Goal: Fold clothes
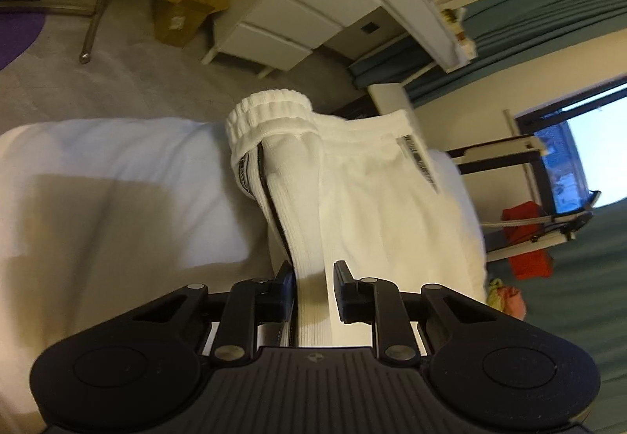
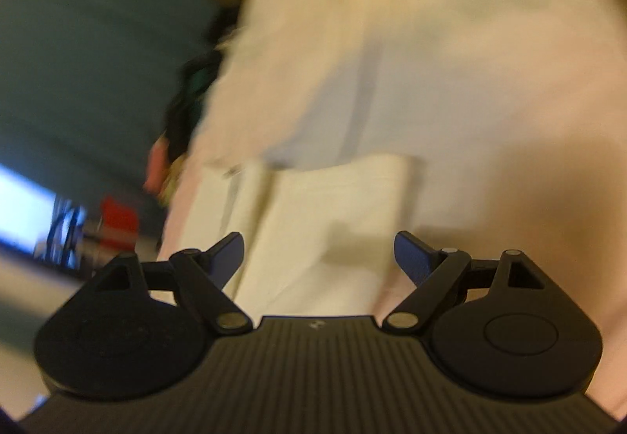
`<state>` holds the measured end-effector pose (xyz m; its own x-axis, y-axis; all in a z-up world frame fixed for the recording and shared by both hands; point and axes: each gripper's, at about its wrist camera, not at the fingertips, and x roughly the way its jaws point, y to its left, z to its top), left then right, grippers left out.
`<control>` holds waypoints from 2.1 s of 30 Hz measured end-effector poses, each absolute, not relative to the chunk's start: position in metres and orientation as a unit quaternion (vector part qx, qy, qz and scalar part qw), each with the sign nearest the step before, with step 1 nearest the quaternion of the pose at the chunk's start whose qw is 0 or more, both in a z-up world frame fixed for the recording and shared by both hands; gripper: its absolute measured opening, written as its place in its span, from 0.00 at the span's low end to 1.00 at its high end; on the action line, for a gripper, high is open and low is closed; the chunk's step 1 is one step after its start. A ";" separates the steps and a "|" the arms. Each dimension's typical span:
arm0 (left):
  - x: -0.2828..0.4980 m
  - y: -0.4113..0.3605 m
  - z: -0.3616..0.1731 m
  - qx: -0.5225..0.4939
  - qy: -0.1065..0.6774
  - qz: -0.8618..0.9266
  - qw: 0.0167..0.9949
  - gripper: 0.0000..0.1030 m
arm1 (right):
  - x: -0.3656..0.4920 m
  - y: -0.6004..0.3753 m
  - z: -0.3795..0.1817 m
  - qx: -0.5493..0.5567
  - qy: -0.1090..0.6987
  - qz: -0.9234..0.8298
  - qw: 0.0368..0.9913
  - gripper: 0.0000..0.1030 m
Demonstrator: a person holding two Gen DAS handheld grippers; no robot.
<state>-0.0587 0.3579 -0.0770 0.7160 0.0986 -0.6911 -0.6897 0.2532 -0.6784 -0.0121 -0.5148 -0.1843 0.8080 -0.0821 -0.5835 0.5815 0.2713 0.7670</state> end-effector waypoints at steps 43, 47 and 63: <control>0.267 0.352 0.018 -0.402 0.226 0.270 0.845 0.09 | 0.307 -0.472 -0.077 0.322 0.242 -0.232 0.886 0.05; 0.356 0.342 -0.013 -0.367 0.256 0.306 0.840 0.09 | 0.371 -0.463 -0.116 0.278 0.280 -0.253 0.883 0.05; 0.357 0.312 -0.040 -0.279 0.333 0.259 0.862 0.64 | 0.369 -0.447 -0.115 0.258 0.426 -0.139 0.856 0.50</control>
